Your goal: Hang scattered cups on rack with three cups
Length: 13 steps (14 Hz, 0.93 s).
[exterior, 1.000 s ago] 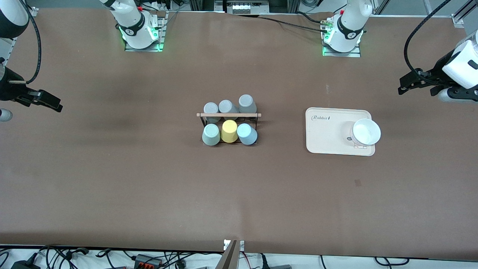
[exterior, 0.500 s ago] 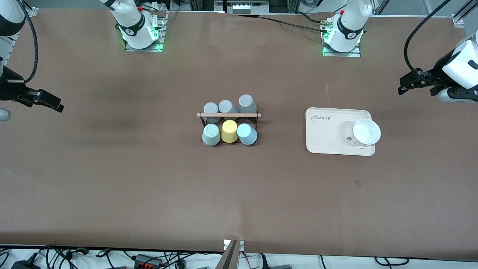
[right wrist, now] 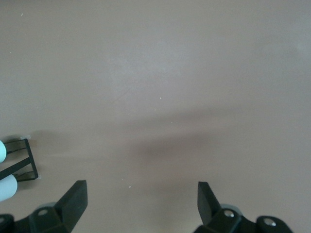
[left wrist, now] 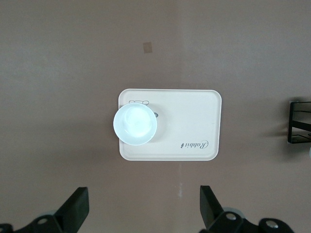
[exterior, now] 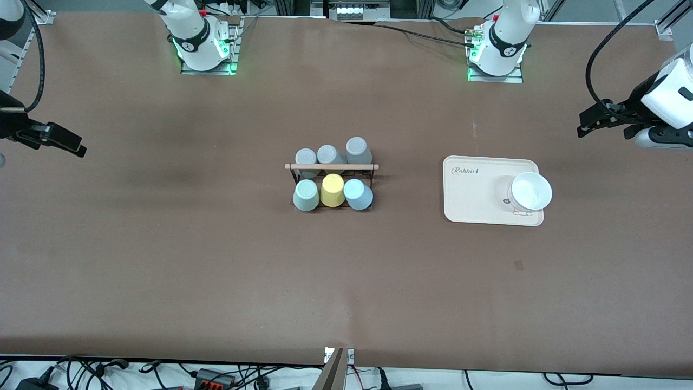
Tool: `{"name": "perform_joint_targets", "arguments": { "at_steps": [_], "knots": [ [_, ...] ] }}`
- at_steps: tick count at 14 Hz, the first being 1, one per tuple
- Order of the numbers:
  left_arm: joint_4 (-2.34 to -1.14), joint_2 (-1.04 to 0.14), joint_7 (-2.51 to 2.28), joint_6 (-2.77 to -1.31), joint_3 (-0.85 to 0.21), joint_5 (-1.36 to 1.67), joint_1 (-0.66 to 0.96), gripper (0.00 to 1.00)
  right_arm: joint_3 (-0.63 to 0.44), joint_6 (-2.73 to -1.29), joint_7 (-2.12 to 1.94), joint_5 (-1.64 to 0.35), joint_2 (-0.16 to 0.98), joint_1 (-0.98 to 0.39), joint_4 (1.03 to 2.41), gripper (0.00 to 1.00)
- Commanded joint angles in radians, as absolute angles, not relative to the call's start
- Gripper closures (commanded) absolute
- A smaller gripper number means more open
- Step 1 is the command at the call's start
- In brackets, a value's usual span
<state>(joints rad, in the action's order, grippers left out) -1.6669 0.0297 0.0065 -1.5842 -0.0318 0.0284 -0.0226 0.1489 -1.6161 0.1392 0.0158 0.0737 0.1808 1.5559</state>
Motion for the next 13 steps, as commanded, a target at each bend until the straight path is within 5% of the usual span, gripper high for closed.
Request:
{"name": "perform_joint_targets", "arguments": {
  "at_steps": [1, 13],
  "knots": [
    [-1.663, 0.038, 0.009, -1.572, -0.035, 0.034, -0.028, 0.00, 0.152, -1.591, 0.140, -0.003, 0.077, 0.183, 1.536, 0.00],
    [-1.660, 0.035, 0.012, -1.574, -0.035, 0.034, -0.028, 0.00, 0.143, -1.545, 0.123, 0.012, 0.077, 0.190, 1.517, 0.00]
  ]
}}
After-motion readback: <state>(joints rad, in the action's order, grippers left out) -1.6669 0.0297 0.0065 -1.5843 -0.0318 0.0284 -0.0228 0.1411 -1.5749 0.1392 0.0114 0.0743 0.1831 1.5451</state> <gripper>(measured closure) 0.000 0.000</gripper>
